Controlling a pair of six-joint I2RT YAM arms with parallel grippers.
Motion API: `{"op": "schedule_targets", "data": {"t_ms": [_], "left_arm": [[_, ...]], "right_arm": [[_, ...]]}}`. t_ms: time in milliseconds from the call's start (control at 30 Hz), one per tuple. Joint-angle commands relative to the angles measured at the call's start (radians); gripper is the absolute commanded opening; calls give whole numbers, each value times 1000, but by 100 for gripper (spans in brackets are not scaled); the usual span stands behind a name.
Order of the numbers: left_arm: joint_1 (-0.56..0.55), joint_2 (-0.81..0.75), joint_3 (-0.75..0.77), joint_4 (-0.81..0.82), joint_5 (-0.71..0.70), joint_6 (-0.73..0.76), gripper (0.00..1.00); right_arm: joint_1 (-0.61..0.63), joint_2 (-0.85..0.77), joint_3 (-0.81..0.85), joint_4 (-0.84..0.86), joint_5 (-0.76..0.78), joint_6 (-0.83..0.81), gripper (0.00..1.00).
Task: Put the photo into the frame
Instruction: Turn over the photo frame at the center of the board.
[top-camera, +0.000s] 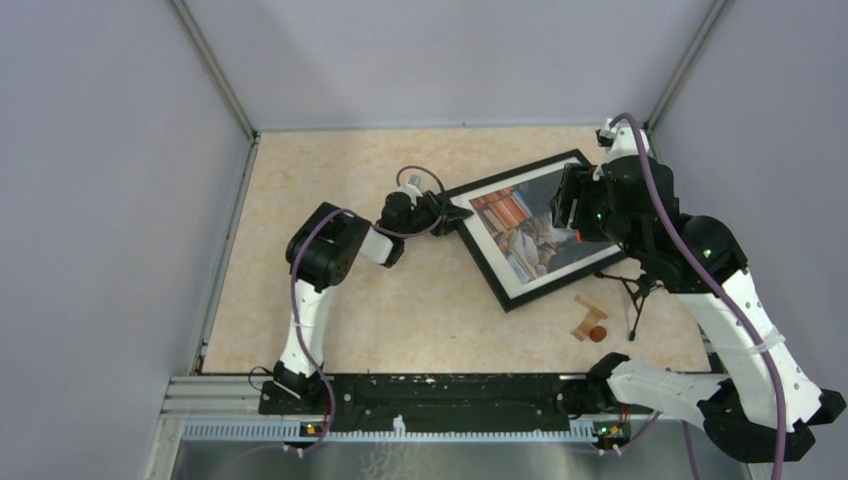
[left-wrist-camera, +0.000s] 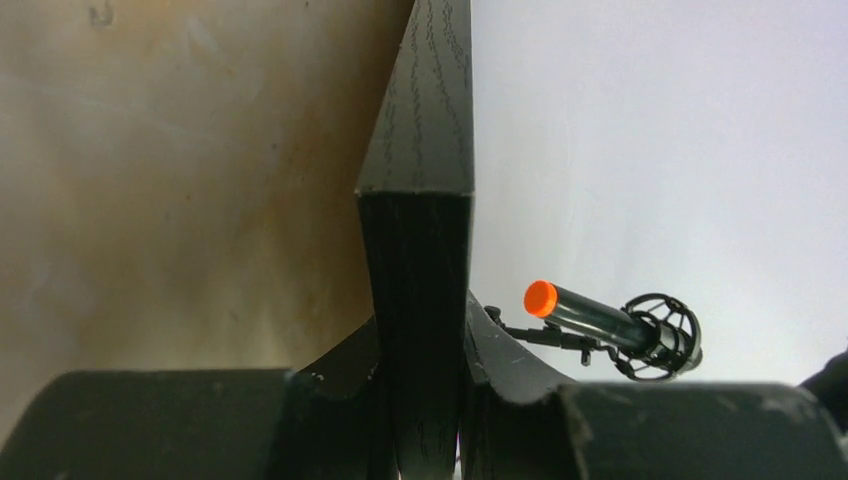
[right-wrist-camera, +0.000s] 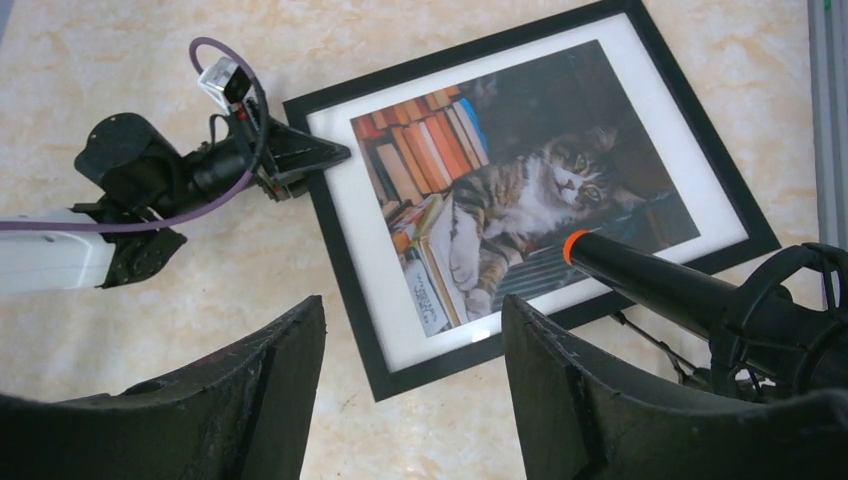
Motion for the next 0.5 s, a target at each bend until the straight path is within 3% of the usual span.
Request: {"op": "schedule_targets", "data": {"t_ms": [0,133,167,233,300,400,467], "left_arm": [[-14,93,121,182,-134,-9,0],[-22,170,255,50,-123,18,0],[-21,177,266,23,-119,21,8],[-17,159,276,-84,-110,53,40],[-13,109,291,-267,-100,155,61],[-5,-8,290,-606,-194,323,97],[8,-96,288,-785,-262,399,99]], "right_arm": [[-6,-18,-17,14,-2,5,64],[-6,-29,-25,2,-2,4,68],[-6,-32,-26,2,-4,1,72],[-6,-38,-24,2,-13,-14,83],[-6,-42,-17,-2,-20,-24,98],[-6,-44,14,-21,-28,-31,99],[-6,-46,45,-39,-22,-29,99]]}}
